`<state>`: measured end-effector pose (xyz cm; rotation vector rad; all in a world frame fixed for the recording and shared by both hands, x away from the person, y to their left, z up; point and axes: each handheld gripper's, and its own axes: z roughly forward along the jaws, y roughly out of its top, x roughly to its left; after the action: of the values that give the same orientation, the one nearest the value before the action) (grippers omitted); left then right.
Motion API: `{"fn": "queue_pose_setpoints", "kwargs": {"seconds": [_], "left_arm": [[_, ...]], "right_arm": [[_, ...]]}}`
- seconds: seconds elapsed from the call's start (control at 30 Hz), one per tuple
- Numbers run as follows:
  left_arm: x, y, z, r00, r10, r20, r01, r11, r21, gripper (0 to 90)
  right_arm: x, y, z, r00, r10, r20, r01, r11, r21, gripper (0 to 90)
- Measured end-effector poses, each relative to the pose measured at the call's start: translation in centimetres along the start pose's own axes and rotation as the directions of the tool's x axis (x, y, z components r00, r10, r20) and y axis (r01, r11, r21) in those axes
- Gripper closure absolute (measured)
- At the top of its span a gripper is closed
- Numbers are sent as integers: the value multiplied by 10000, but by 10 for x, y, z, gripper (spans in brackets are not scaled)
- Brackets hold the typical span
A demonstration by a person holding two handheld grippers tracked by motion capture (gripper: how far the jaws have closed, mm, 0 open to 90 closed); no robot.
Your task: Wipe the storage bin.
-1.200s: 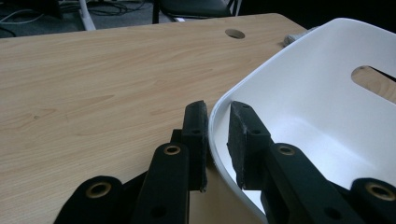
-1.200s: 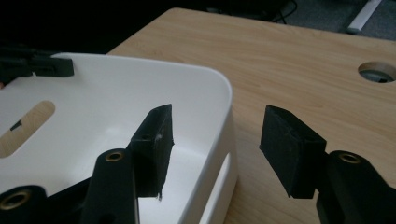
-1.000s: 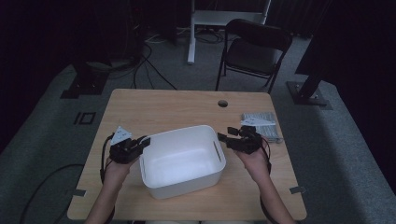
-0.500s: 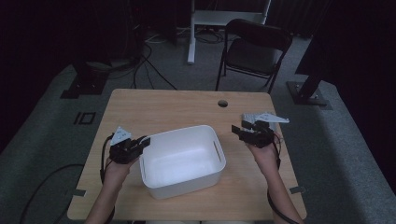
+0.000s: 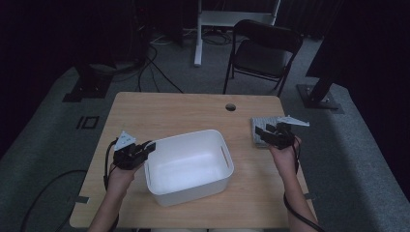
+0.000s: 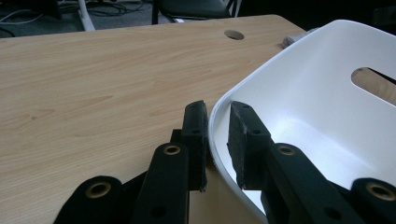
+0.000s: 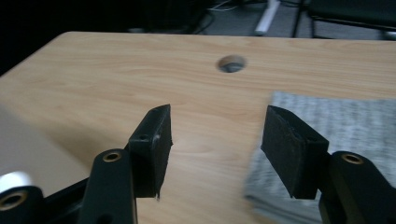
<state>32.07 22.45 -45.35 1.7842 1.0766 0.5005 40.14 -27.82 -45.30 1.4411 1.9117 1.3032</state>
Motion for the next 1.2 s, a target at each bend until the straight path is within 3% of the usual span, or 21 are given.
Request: {"fn": "queue_pose_setpoints", "kwargs": {"seconds": [0.1, 0.27, 0.5, 1.2], "left_arm": [[0, 0, 0, 10000, -8, -24, 8, 10000, 4, 769], [-1, 0, 0, 10000, -1, -57, 1, 10000, 13, 769], [0, 0, 0, 10000, -23, -41, 23, 10000, -6, 769], [0, 0, 0, 10000, -17, -34, 17, 10000, 2, 769]], "right_arm": [[-15, -1, 7, 9987, 221, 461, -228, 9997, 131, 404], [-26, -3, 16, 9954, 137, 949, -182, 9987, 467, 402], [-40, -12, 29, 9881, 534, 1442, -616, 9967, 529, 396], [-60, -21, 75, 9653, 542, 2556, -924, 9859, 1398, 307]]}}
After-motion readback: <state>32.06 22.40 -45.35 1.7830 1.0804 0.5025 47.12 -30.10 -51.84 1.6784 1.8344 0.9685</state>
